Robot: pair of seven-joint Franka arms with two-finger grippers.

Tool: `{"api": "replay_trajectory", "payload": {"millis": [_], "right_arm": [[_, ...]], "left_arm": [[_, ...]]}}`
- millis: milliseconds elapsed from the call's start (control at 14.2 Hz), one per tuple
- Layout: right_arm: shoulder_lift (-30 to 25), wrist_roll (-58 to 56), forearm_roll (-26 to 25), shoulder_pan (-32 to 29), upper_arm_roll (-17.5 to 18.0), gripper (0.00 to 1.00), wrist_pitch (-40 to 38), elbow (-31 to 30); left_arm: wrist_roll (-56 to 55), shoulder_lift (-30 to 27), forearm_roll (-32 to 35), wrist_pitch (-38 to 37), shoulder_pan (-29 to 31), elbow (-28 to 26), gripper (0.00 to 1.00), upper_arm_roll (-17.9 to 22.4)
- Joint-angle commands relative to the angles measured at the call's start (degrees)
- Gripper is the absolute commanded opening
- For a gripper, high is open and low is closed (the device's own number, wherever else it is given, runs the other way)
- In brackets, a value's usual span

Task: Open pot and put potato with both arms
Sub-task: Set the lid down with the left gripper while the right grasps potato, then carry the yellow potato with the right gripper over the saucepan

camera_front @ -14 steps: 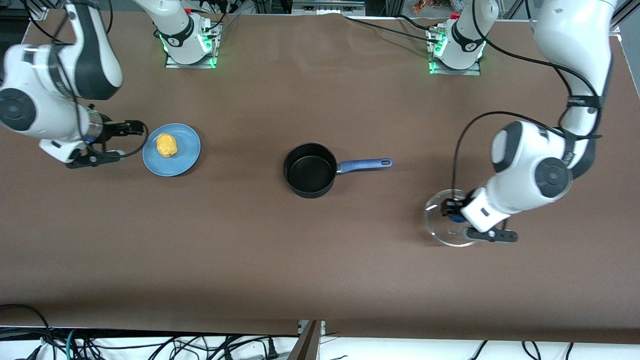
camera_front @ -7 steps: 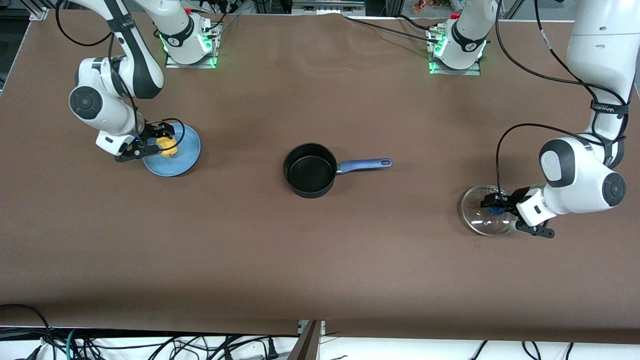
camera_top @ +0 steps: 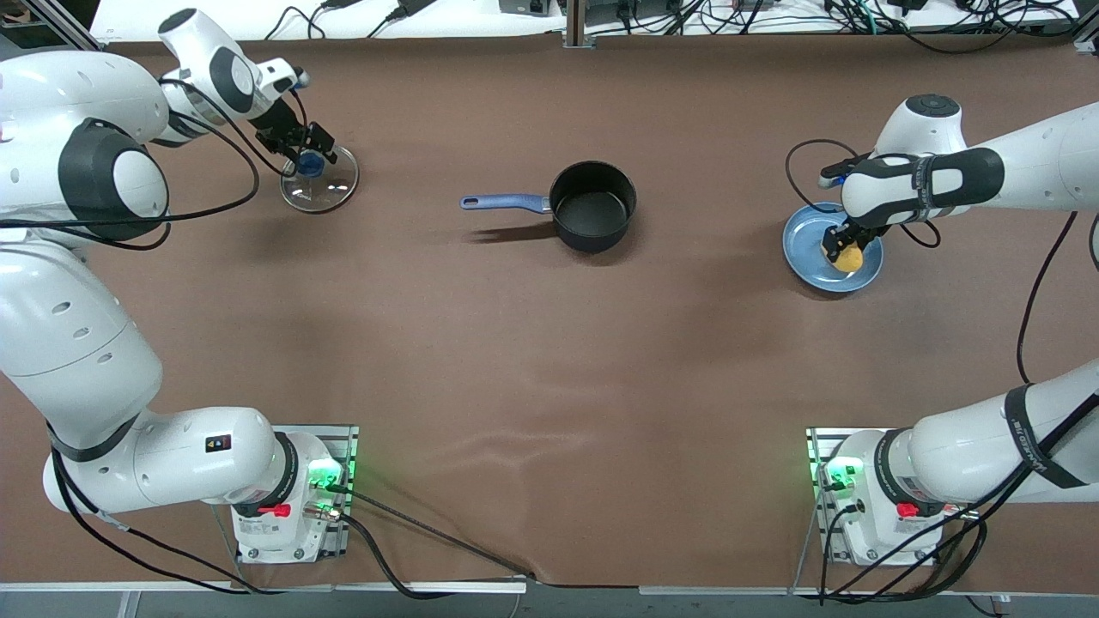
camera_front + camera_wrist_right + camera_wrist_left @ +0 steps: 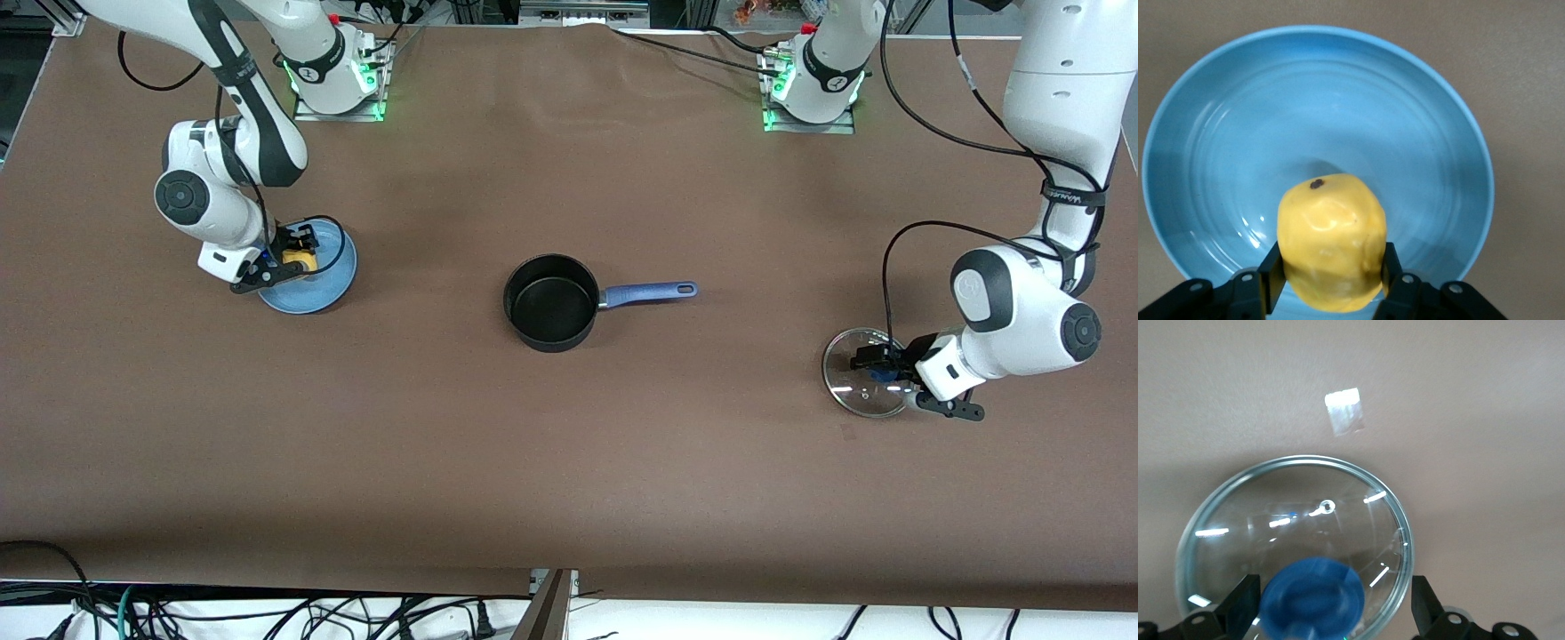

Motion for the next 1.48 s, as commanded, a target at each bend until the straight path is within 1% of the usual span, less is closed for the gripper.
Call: {"api": "replay_trajectory", "payload": {"millis": [0,70,141,211,423,493,634,704,775,986,1056,1127,1197,1268,1408], "right_arm": [[-0.21,0.01,-0.68,-0.37,0.3,0.3,0.84,0.7],[-1.09,-0.16,-0.68,-0.37,0.39,0.3,-0.55,2.01],[-1.79,0.01,-0.24,-0.28,0.56,0.3,-4.66,4.46],[-1.62,0.71,-0.06,-0.02,1.26,0.29,-10.53,8.83],[1.18,8.17,0.46,1.12,6.26,0.3,-30.21,24.73],[2.58,10.36,1.34,2.52,7.41,0.3,-34.36,29.48],[6.1,16.94,6.85,5.86,7.77,0.3,-38.26,38.45],[8.38,21.07,10.19,7.7,7.77,0.3,-39.49,42.59],[10.75,24.94,13.27,9.46,7.77,0.3,-40.37,46.37],[17.51,38.2,22.41,14.38,7.86,0.3,-39.68,54.81],[20.41,41.99,24.35,16.49,7.86,0.3,-39.33,57.98],[23.05,46.03,25.24,18.68,7.86,0.3,-37.59,60.97],[25.6,49.55,25.95,20.45,7.95,0.29,-35.31,62.56],[27.1,52.11,27.09,22.38,7.95,0.29,-32.76,63.1],[29.3,55.11,27.71,25.37,7.95,0.29,-28.19,63.11]], "left_arm": [[-8.75,-8.26,3.02,-9.55,-2.19,0.97,1.0,0.35],[-12.96,-10.71,6.09,-13.94,-2.81,2.64,1.0,0.17],[-17.36,-12.83,8.47,-18.6,-3.16,4.22,1.0,-0.18],[-20.79,-14.94,9.8,-23.08,-3.6,5.89,1.0,-0.27],[-25.21,-20.04,12.09,-32.07,-5.0,8.89,1.0,-0.36],[-25.83,-21.36,13.05,-33.48,-5.1,9.42,1.0,-0.36],[-26.01,-22.51,13.59,-38.39,-5.18,12.57,1.0,-0.53],[-26.45,-22.34,14.2,-41.12,-5.18,14.85,1.0,-0.62],[-26.8,-22.08,14.29,-41.75,-5.18,15.74,1.0,-0.79],[-26.8,-21.38,14.47,-41.76,-5.36,16.54,1.0,-0.88],[-26.8,-21.11,14.47,-41.76,-5.36,16.63,1.0,-0.88],[-26.8,-21.11,14.56,-41.76,-5.53,16.72,1.0,-0.88],[-26.8,-21.02,14.47,-41.76,-5.54,16.81,1.0,-0.8],[-26.89,-20.93,14.47,-41.76,-5.54,17.07,1.0,-0.88],[-26.89,-20.85,14.47,-41.85,-5.54,17.07,1.0,-0.88]]}}
